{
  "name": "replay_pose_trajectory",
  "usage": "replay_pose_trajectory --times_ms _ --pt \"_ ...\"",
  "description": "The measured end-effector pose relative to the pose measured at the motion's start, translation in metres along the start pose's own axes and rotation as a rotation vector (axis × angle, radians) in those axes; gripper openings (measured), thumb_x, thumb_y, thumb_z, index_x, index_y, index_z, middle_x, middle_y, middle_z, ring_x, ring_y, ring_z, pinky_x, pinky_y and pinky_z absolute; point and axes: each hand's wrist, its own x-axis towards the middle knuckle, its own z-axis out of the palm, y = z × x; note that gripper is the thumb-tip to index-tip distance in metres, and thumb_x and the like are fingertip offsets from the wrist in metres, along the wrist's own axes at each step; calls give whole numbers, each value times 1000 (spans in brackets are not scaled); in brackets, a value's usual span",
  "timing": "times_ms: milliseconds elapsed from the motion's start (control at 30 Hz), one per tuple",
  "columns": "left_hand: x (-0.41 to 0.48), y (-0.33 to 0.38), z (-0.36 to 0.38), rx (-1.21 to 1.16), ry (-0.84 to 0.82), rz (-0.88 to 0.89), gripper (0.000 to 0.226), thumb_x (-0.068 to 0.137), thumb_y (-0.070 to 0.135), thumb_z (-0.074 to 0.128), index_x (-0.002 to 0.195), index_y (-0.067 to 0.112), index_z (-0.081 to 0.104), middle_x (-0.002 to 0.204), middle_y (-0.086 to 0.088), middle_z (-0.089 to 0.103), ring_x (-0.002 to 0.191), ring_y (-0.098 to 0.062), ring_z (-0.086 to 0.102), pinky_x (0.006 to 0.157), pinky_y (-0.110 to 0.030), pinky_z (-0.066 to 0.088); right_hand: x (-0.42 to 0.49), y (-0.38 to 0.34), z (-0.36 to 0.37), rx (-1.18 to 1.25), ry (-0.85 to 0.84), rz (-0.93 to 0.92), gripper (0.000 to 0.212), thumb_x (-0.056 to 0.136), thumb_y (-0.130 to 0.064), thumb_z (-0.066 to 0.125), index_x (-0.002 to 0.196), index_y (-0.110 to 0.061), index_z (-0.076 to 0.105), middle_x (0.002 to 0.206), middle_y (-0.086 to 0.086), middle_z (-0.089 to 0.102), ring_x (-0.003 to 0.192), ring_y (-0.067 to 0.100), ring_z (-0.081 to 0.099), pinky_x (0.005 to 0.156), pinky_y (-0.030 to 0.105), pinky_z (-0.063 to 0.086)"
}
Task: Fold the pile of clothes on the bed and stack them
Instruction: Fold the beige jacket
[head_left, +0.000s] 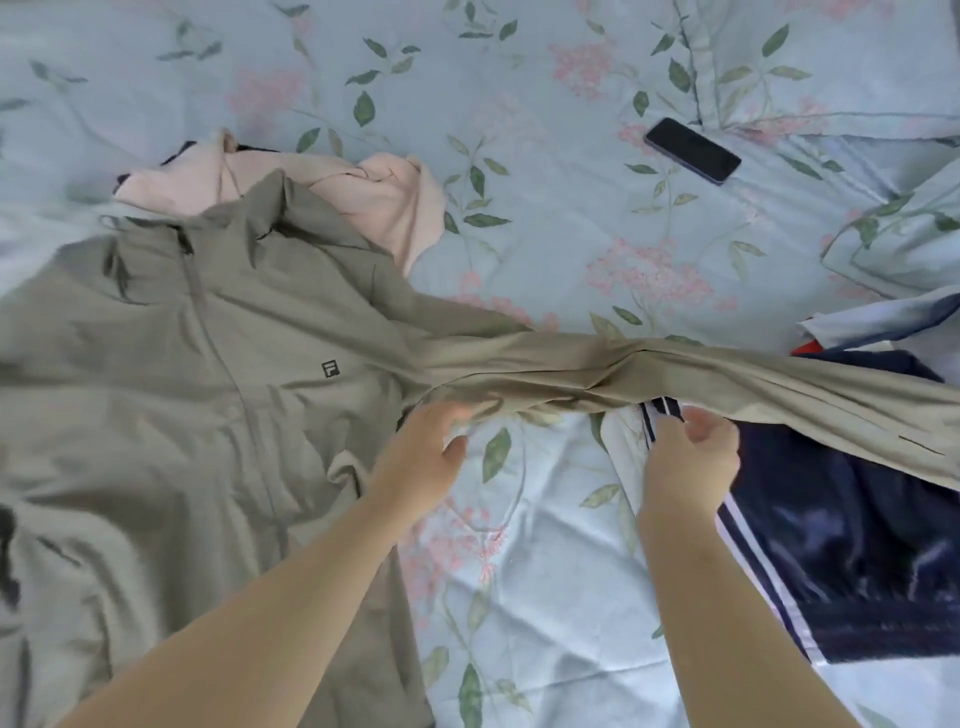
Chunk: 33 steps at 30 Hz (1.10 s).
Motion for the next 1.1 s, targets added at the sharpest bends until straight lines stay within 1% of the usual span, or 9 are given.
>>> replay_pose_trajectory --times_ms 200,433,533,633,733,867,933,1000,1100 --pt "-49 -80 -58 5 75 -156 26 96 15 47 117 16 61 118 -5 60 106 -22 59 88 -30 45 -96 31 74 -223 -431 -28 17 90 -14 49 104 -23 49 122 5 52 81 15 51 67 26 40" --pt "-111 -175 -124 -13 252 -228 26 90 5 52 113 10 65 117 -9 62 105 -27 60 89 -32 43 -205 66 150 -415 -658 -164 10 85 -14 52 91 -21 52 109 8 59 86 21 54 69 29 40" --pt "-137 -214 -155 -61 362 -266 28 91 7 51 113 16 64 112 1 60 100 -21 59 82 -29 43 -252 77 184 -479 -718 -220 18 85 -14 54 102 -17 56 110 12 59 95 26 55 80 29 40" --pt "-157 -254 -184 -38 520 -325 26 95 15 48 117 21 60 115 4 58 101 -19 56 77 -26 38 -295 86 216 -537 -791 -321 24 87 -14 54 110 -17 57 111 8 60 94 24 55 76 27 38" --pt "-168 -294 -204 56 664 -466 34 93 19 50 127 19 52 135 -2 47 118 -29 44 91 -36 35 -330 97 243 -579 -917 -342 35 90 -20 52 125 -24 49 121 -1 55 90 13 52 74 23 37" --pt "-176 -342 -216 40 450 -845 74 85 40 63 144 25 21 148 -7 22 131 -34 28 101 -49 31 -356 115 268 -664 -1042 -297 57 91 -25 54 143 -24 33 141 2 43 116 16 50 87 23 39" --pt "-177 -363 -220 -4 309 -843 54 87 36 61 134 22 38 132 -12 41 114 -33 43 89 -42 40 -360 121 274 -769 -1001 -339 60 90 -24 55 145 -21 32 143 5 42 124 24 46 99 31 39" --pt "-170 -371 -236 -188 294 -773 12 92 24 54 100 16 56 99 -9 59 87 -29 56 75 -34 45 -362 123 277 -824 -952 -365 61 89 -23 55 145 -20 32 143 8 42 125 28 45 105 40 38" --pt "-152 -376 -282 -667 541 -751 15 94 11 46 84 11 57 78 -8 57 63 -22 57 55 -31 52 -369 120 282 -801 -909 -363 58 89 -25 54 143 -21 34 139 9 44 122 30 46 100 44 43"
